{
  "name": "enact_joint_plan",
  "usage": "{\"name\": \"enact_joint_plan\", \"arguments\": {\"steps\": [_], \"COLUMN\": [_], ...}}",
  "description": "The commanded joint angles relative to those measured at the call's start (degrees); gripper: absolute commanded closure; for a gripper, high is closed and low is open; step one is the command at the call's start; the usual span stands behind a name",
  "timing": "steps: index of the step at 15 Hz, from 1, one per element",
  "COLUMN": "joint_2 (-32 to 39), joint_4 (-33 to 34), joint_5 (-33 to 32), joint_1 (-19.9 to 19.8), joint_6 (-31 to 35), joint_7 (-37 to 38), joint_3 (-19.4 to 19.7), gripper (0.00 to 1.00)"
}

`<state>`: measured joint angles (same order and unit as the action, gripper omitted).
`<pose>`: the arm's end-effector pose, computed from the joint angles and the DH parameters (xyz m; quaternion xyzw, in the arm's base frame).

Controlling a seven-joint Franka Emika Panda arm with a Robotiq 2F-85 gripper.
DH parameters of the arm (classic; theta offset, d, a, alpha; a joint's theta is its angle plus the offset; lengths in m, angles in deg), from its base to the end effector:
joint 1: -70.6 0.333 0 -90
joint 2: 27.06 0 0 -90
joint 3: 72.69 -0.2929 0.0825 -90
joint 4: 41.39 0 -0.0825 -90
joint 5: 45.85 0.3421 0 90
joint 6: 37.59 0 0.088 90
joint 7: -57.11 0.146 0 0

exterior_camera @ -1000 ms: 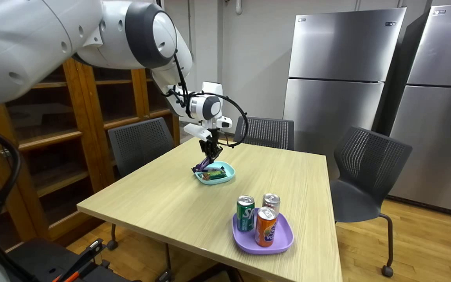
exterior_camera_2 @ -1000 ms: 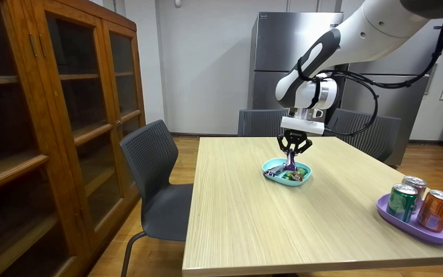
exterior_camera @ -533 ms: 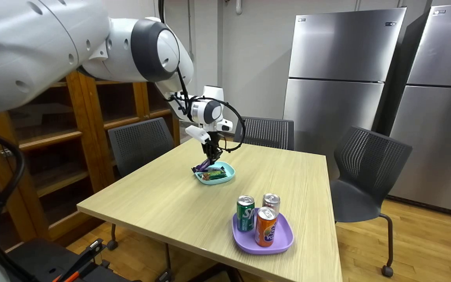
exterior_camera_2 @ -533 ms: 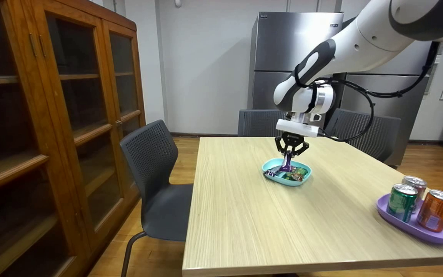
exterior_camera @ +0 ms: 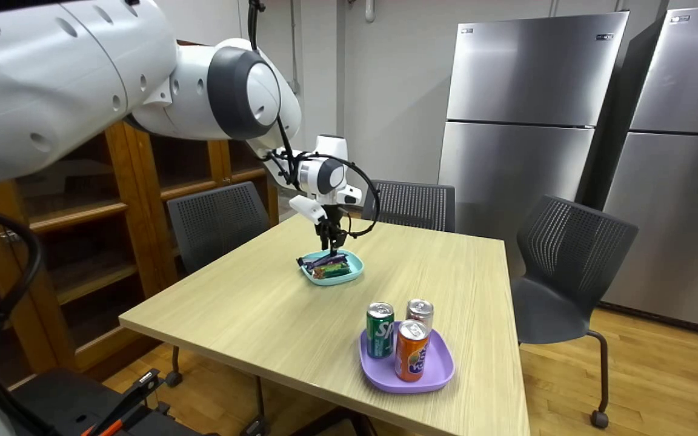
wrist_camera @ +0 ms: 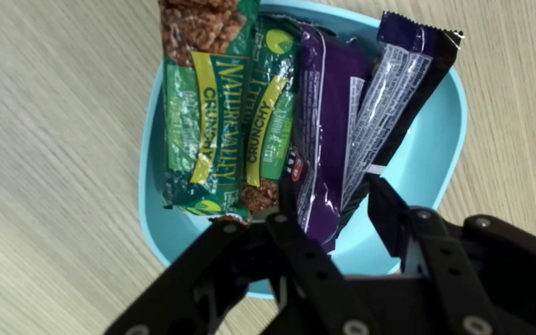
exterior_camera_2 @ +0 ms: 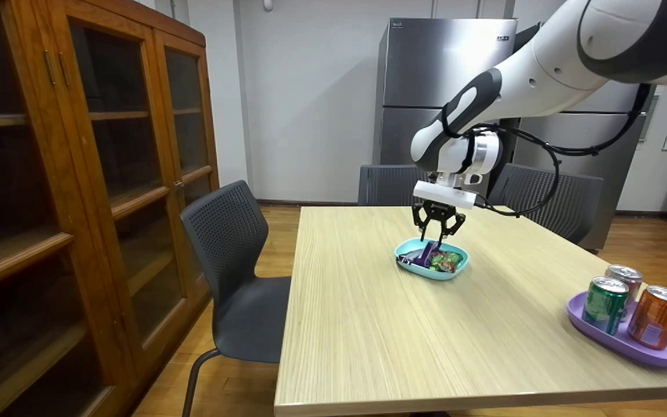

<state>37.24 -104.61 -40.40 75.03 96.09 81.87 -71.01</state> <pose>0.7232 0.0451 0.1073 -0.9755 0.2121 -0.0469 0.0355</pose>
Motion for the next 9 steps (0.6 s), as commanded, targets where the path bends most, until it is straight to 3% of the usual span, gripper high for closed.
{"name": "enact_joint_plan", "arguments": {"steps": [1, 4, 9], "joint_2": [0.7, -0.3, -3.5], "joint_4": [2.8, 2.1, -1.2], "joint_5": [0.6, 0.4, 0.4], "joint_1": [0.4, 0.2, -0.9], "joint_6": [-2.2, -2.5, -3.7], "joint_7": [0.9, 0.3, -3.0], "joint_3": [0.6, 0.6, -0.1], "gripper": [0.22, 0.01, 0.00]}}
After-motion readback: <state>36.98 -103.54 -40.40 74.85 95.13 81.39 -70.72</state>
